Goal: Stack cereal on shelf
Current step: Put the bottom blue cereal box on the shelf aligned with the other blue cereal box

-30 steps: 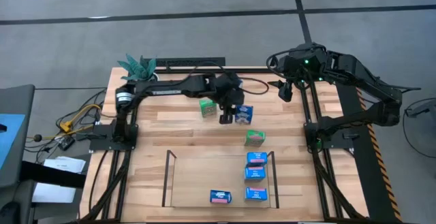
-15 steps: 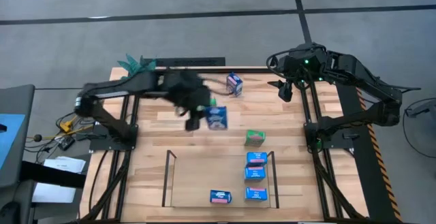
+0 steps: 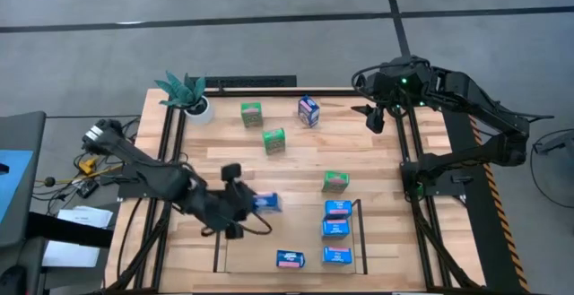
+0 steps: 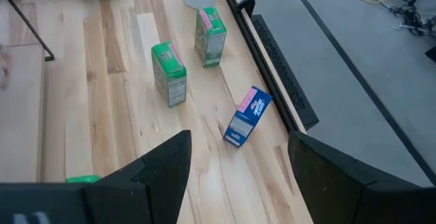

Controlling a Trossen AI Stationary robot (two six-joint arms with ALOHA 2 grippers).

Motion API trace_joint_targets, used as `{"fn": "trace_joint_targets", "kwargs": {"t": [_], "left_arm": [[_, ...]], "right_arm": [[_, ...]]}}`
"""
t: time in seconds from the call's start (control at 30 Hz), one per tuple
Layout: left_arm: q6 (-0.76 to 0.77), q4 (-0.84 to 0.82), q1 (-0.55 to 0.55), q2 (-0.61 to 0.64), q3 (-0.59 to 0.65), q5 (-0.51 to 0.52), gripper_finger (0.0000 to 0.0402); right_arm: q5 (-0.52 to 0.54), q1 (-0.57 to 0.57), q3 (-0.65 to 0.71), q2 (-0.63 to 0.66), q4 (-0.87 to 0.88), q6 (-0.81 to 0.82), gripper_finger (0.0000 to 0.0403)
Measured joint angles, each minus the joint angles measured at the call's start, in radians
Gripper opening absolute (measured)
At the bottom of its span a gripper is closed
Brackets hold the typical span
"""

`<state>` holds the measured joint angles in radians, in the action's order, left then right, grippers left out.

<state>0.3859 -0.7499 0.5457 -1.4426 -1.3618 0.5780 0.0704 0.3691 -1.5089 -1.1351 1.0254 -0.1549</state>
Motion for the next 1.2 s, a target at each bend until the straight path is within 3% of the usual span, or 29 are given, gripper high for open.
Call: {"fn": "trace_joint_targets", "kwargs": {"t": [0.3, 0.57, 1.2], "left_arm": [[-0.149, 0.351, -0.048, -0.086, 0.105, -0.246, 0.0144], [-0.228, 0.475, -0.049, -0.16, 0.107, -0.258, 0.0144], [-0.147, 0.434, -0.052, -0.21, 0.107, -0.285, 0.0144]], "right_arm": [[0.0, 0.0, 0.0, 0.0, -0.026, 0.005, 0.027], [0.0, 0.0, 0.0, 0.0, -0.025, 0.015, 0.027], [0.0, 0.0, 0.0, 0.0, -0.025, -0.001, 0.027]]}}
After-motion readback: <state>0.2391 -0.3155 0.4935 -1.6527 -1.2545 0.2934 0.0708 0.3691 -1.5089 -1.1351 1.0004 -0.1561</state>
